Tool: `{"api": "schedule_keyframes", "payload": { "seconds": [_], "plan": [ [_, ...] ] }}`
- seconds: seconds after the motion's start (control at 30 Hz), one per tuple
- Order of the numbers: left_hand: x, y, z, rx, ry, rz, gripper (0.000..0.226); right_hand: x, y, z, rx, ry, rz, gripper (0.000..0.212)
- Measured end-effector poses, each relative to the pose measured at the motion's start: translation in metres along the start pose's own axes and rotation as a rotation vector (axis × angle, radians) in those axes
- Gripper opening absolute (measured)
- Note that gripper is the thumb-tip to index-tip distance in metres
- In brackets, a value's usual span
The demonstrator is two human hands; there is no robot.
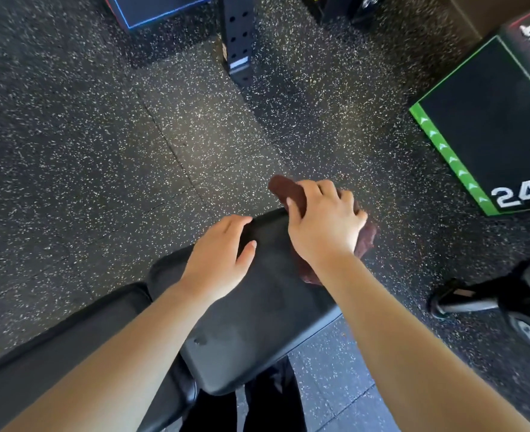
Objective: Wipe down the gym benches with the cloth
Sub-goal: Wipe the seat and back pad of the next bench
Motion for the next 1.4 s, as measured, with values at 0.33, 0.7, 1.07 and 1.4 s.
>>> {"api": "schedule_keyframes", "payload": {
  "seconds": [0.33,0.7,1.07,1.4],
  "plan": [
    [0.008,0.005,-0.01,0.016,-0.021,-0.001,0.048,-0.011,0.088,-0.062,0.196,-0.291,-0.267,0.043],
    [0.018,0.012,-0.016,-0.045,-0.097,-0.098,0.053,-0.012,0.048,-0.065,0.259,-0.345,-0.151,0.035],
    [0.018,0.017,0.003,0.093,-0.077,-0.066,0.054,0.02,0.154,-0.025,0.009,-0.025,-0.266,0.046],
    [-0.019,0.08,0.119,0.22,-0.227,0.11,0.063,0.029,0.132,0.034,0.162,0.003,-0.303,0.039]
  ]
}}
Point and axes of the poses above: each hand's wrist, its own y-axis away from the middle knuckle, its own x-axis out of the palm, z = x × y, the point moved 5 cm from there along -y, towards the middle knuckle, and after that the axes turned 12 degrees about -z, right-handed, at the moved point
